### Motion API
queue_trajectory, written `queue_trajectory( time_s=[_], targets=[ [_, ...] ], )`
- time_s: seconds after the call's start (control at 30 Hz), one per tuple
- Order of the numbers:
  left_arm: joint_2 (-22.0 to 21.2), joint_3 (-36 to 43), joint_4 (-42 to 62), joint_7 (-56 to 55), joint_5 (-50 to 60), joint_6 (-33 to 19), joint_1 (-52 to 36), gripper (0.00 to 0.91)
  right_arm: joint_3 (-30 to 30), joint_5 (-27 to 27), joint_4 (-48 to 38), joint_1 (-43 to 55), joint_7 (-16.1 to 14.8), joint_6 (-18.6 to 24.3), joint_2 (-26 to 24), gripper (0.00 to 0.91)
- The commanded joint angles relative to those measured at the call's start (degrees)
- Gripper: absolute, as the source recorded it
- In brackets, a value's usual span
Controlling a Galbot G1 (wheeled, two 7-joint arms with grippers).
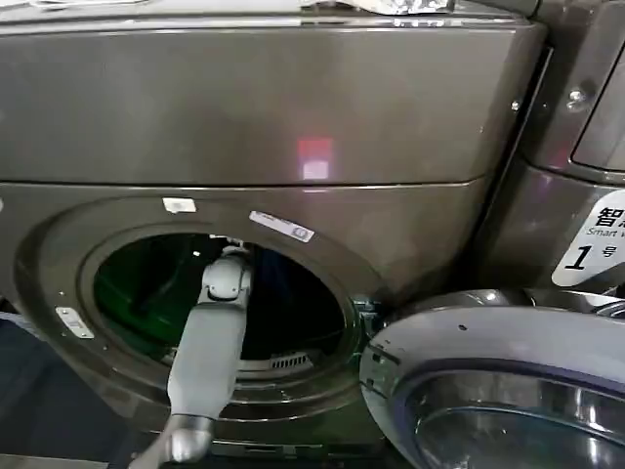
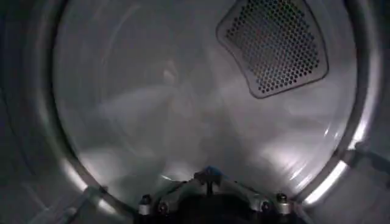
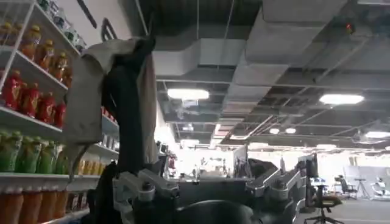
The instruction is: Grasp the clothes from the dryer.
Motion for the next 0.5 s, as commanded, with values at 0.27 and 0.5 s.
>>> queue_trajectory(
  time_s=[0.27, 0.5],
  targets=[
    [0.11, -0.06, 0.31, -2.40, -2.89, 0.05, -0.45, 0.000, 0.07, 0.16, 2.26, 0.40, -0.43, -2.53, 0.41, 0.907],
    [0.26, 0.11, -0.10, -1.58, -2.76, -0.14, -0.55, 0.000, 0.36, 0.18, 2.47, 0.21, -0.19, -2.94, 0.56, 0.907]
  ],
)
